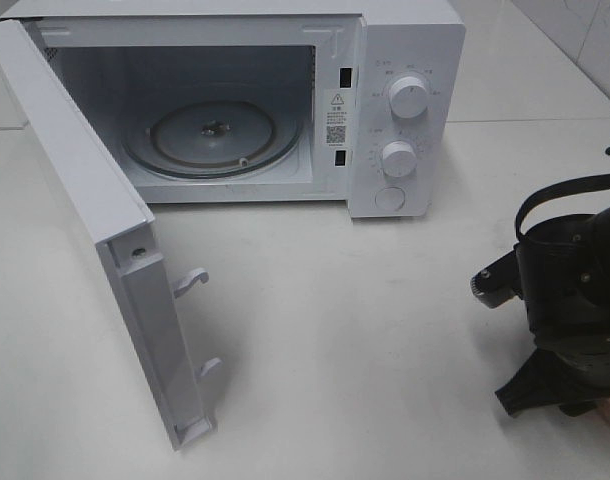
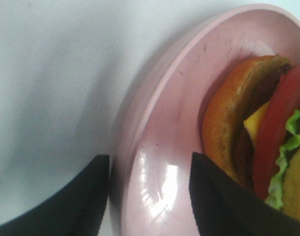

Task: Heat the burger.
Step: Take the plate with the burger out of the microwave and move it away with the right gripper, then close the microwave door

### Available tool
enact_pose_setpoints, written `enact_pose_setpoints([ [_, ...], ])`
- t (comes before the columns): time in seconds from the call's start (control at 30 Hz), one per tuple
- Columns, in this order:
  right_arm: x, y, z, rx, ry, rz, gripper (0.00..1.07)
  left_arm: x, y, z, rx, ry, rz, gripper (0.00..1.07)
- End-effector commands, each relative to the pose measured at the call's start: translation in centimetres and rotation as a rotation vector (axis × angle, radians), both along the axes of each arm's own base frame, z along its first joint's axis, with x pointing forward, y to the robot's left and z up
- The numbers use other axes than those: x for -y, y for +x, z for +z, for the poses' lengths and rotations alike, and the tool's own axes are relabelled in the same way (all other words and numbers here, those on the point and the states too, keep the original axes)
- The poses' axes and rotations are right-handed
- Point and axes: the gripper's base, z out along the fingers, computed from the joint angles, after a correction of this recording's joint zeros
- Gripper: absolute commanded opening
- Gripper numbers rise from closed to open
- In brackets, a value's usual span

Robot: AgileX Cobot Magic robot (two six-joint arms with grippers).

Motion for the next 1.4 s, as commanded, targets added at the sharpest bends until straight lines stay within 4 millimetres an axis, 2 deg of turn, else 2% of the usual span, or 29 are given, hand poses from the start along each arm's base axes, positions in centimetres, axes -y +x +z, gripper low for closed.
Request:
enact_pose_setpoints([
  [0.03, 0.1, -0.2, 0.1, -0.043, -0.018, 0.009, 0.51, 0.0, -0.2, 0.0, 0.025, -0.004, 0.005, 0.98],
  [0.13, 0.0, -0.4, 0.7, -0.043, 0.016, 0.007, 0.51, 0.0, -0.2, 0.0, 0.025, -0.004, 0.005, 0.98],
  [0.17, 0.0, -0.5, 1.6, -0.013, 0.047, 0.011, 0.51, 0.0, -0.2, 0.0, 0.025, -0.004, 0.005, 0.98],
  [0.2, 0.0, -0.5, 1.6, -0.013, 0.047, 0.011, 0.51, 0.0, -0.2, 0.0, 0.025, -0.004, 0.005, 0.98],
  [0.27, 0.0, -0.5, 3.4, 0.053, 0.106, 0.032, 0.53, 0.0, -0.2, 0.0, 0.025, -0.004, 0.005, 0.98],
  [0.3, 0.0, -0.5, 3.4, 0.053, 0.106, 0.032, 0.53, 0.0, -0.2, 0.0, 0.025, -0.004, 0.005, 0.98],
  [0.33, -0.1, -0.7, 4.7, 0.085, 0.16, 0.065, 0.57, 0.0, -0.2, 0.0, 0.025, -0.004, 0.005, 0.98],
  [0.37, -0.1, -0.7, 4.7, 0.085, 0.16, 0.065, 0.57, 0.0, -0.2, 0.0, 0.025, -0.004, 0.005, 0.98],
  [0.4, -0.1, -1.0, 6.0, 0.111, 0.218, 0.114, 0.63, 0.0, -0.2, 0.0, 0.025, -0.004, 0.005, 0.98],
  [0.47, -0.1, -1.2, 6.7, 0.121, 0.244, 0.138, 0.68, 0.0, -0.2, 0.0, 0.025, -0.004, 0.005, 0.98],
  [0.5, -0.1, -1.7, 7.7, 0.135, 0.292, 0.174, 0.75, 0.0, -0.2, 0.0, 0.025, -0.004, 0.005, 0.98],
  [0.53, 0.0, -1.9, 8.2, 0.141, 0.311, 0.19, 0.79, 0.0, -0.2, 0.0, 0.025, -0.004, 0.005, 0.98],
  [0.57, 0.0, -1.9, 8.2, 0.141, 0.311, 0.19, 0.79, 0.0, -0.2, 0.0, 0.025, -0.004, 0.005, 0.98],
  [0.6, 0.1, -2.4, 9.1, 0.153, 0.343, 0.213, 0.82, 0.0, -0.2, 0.0, 0.025, -0.004, 0.005, 0.98],
  [0.77, 0.5, -3.8, 10.8, 0.17, 0.425, 0.247, 0.82, 0.0, -0.2, 0.0, 0.025, -0.004, 0.005, 0.98],
  [0.83, 0.7, -5.4, 12.1, 0.149, 0.529, 0.276, 0.8, 0.0, -0.2, 0.0, 0.025, -0.004, 0.005, 0.98],
  [0.97, 1.0, -6.5, 12.6, 0.123, 0.571, 0.285, 0.79, 0.0, -0.2, 0.0, 0.025, -0.004, 0.005, 0.98],
  [1.03, 2.0, -8.7, 13.5, 0.052, 0.597, 0.308, 0.78, 0.0, -0.2, 0.0, 0.025, -0.004, 0.005, 0.98],
  [1.17, 2.9, -9.9, 14.6, 0.034, 0.601, 0.289, 0.77, 0.0, -0.2, 0.0, 0.025, -0.004, 0.005, 0.98],
  [1.23, 3.9, -11.1, 16.3, 0.063, 0.607, 0.28, 0.76, 0.0, -0.2, 0.0, 0.025, -0.004, 0.005, 0.98],
  [1.33, 4.3, -11.5, 16.8, 0.079, 0.611, 0.28, 0.76, 0.0, -0.2, 0.0, 0.025, -0.004, 0.005, 0.98],
  [1.4, 5.2, -12.6, 17.6, 0.117, 0.628, 0.281, 0.76, 0.0, -0.2, 0.0, 0.025, -0.004, 0.005, 0.98],
])
